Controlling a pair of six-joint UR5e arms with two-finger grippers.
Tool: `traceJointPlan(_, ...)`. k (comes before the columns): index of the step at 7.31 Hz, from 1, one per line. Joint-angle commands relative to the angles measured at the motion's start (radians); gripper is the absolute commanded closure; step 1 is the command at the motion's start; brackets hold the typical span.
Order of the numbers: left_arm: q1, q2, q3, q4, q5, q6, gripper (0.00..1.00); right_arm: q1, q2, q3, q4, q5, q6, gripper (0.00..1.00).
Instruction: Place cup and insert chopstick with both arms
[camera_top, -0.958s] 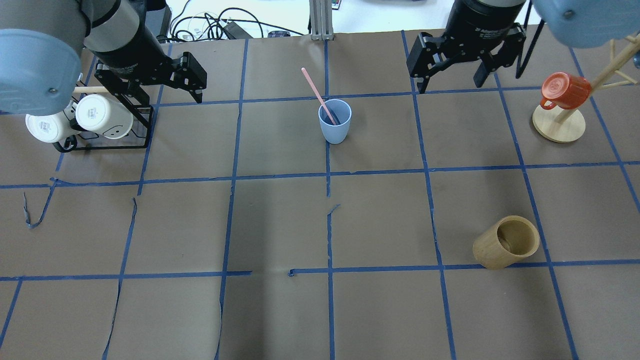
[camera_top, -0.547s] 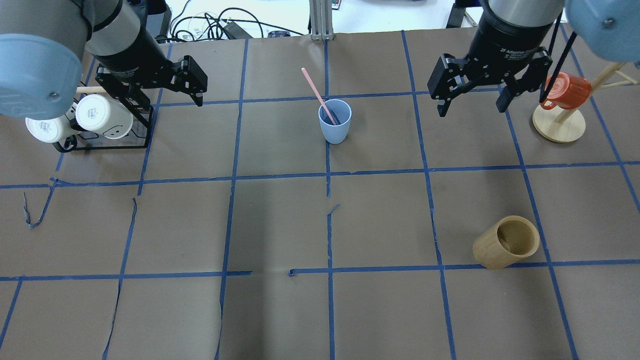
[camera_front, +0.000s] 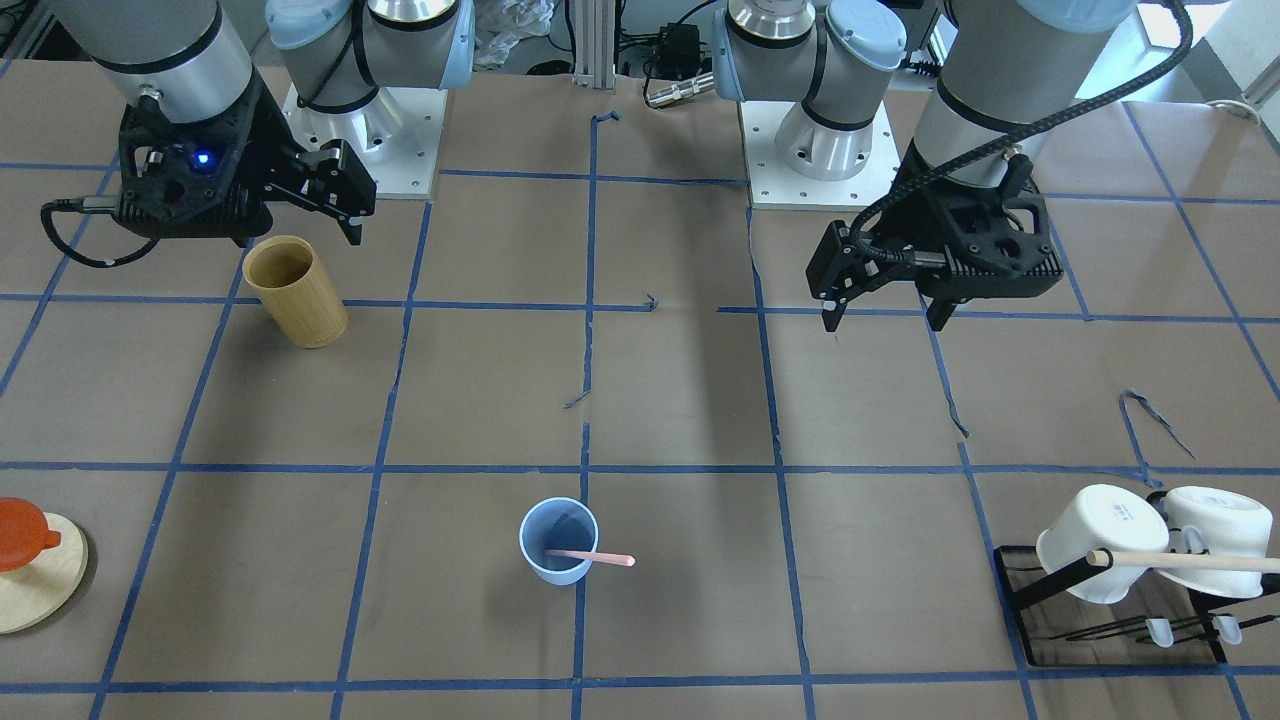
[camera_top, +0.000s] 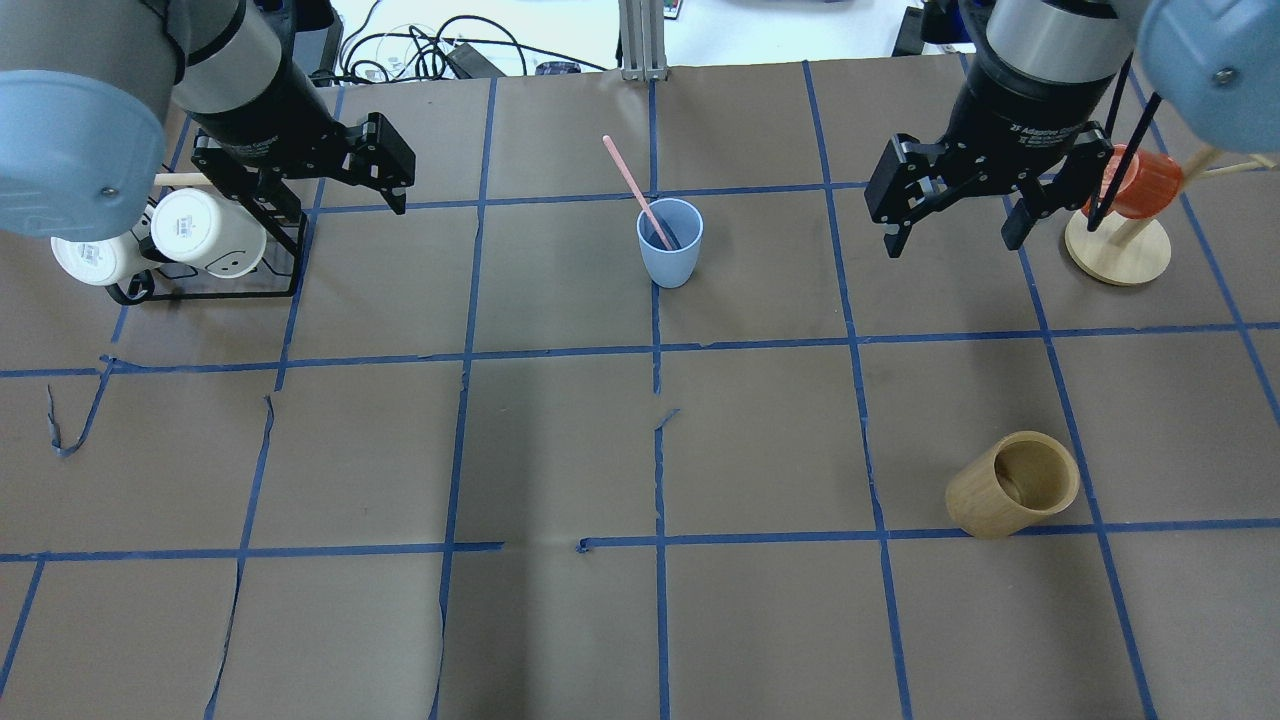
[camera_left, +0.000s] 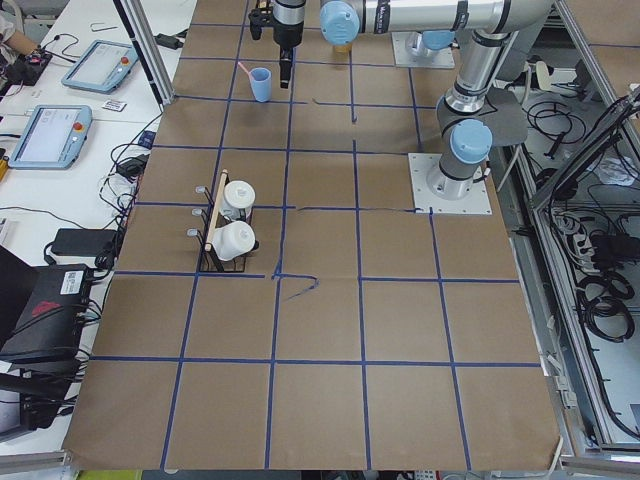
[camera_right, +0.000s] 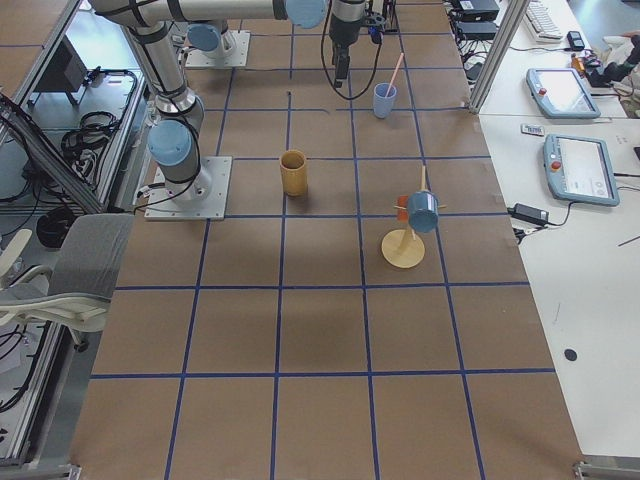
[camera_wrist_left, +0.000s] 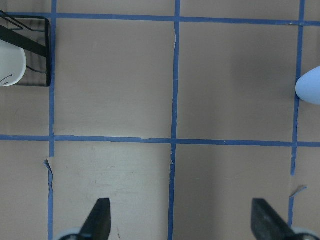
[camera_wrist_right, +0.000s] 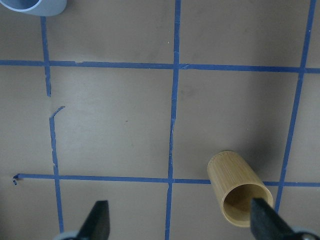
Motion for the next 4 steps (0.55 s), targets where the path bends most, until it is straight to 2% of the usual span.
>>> traceJointPlan(1, 0.000, 0.000, -0.001, 0.000, -0.001, 0.001, 0.00, -0.001, 0.000, 0.000, -0.001, 0.001, 0.001, 0.00)
traceJointPlan(4, -0.002, 0.011, -0.024, 0.002, 0.002, 0.001, 0.00, -0.001, 0.001, 0.003, 0.003, -0.002, -0.002, 0.00)
